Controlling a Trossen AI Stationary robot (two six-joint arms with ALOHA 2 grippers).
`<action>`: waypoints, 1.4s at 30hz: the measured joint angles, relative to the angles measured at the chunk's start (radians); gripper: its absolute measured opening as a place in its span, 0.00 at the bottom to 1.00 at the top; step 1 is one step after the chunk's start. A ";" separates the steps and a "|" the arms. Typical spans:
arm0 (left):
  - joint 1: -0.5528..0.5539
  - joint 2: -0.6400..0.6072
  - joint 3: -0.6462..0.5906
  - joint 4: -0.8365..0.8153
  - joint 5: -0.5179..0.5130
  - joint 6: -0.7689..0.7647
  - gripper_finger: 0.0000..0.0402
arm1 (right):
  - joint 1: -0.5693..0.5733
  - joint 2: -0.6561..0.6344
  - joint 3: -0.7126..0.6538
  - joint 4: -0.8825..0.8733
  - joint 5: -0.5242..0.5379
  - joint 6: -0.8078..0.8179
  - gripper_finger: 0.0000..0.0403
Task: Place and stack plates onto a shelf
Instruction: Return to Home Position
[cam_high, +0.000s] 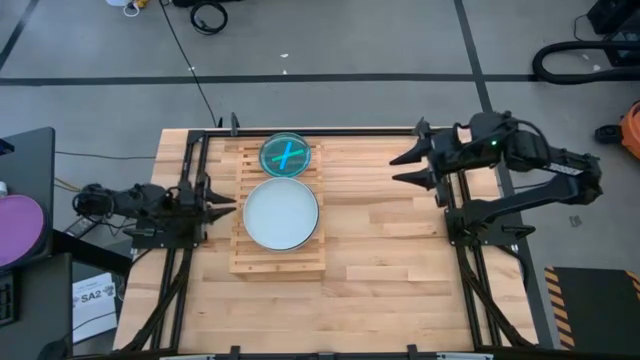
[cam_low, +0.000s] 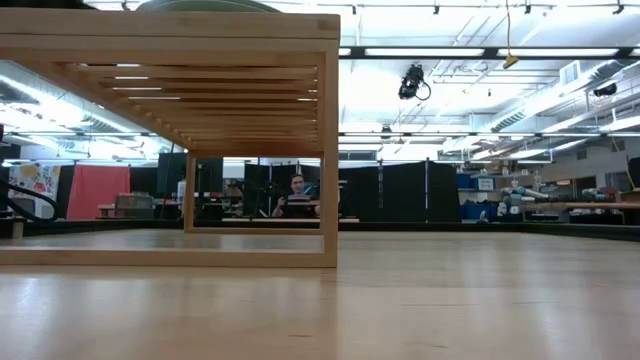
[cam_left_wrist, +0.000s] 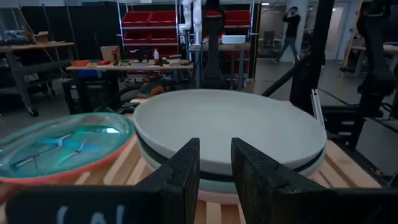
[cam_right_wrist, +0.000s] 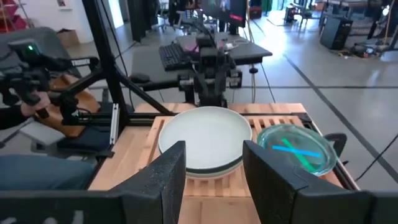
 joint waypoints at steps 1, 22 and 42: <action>0.000 0.000 -0.016 0.016 0.000 0.000 0.24 | -0.009 -0.007 0.000 -0.002 -0.012 -0.003 0.41; 0.001 0.000 -0.101 0.059 -0.171 0.108 0.24 | -0.123 -0.234 -0.299 0.166 -0.077 0.048 0.41; 0.001 0.000 -0.100 0.018 -0.210 0.113 0.24 | -0.230 -0.745 -0.875 0.448 -0.073 0.216 0.41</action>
